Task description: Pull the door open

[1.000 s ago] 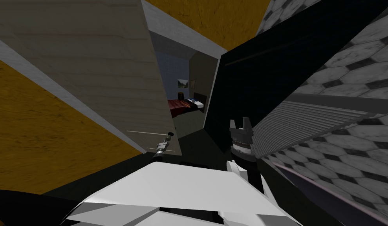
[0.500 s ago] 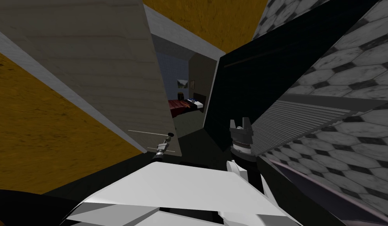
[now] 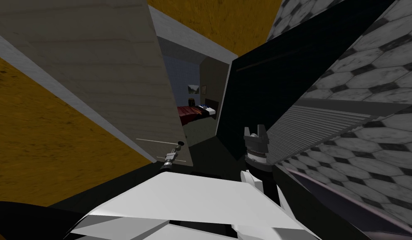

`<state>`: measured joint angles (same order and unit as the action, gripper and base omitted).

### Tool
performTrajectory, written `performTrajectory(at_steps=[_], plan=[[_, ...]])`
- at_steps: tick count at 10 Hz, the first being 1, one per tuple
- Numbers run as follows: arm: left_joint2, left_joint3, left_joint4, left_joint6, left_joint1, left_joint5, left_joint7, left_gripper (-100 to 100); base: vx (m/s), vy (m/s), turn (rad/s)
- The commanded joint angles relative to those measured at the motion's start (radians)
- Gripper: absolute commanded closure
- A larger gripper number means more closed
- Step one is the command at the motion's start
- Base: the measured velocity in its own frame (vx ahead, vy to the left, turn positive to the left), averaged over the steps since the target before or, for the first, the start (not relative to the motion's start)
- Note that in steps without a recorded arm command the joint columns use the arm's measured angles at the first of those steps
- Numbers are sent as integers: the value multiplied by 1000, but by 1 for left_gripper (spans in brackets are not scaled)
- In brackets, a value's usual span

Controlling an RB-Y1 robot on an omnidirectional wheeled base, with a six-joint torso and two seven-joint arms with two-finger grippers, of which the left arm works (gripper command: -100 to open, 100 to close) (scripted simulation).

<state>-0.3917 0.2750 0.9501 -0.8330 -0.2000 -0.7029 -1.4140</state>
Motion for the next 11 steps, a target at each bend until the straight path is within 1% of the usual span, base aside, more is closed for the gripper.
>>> performTrajectory(at_steps=[1,2,3,4,9,10,11], plan=[[-10,-3,21,34,13,-10,-10,-100,27,-66,48],[-20,-8,31,56,16,-18,-15,-100,40,-106,15],[-24,-15,12,48,4,-19,-12,-100,25,-26,45],[-24,-15,12,48,4,-19,-12,100,2,26,-17],[-24,-15,12,48,4,-19,-12,100,-3,4,-3],[-30,11,14,23,-3,-4,-27,-100,-166,40,-155],[-32,19,16,16,-5,1,-31,-100,-205,75,-117]])
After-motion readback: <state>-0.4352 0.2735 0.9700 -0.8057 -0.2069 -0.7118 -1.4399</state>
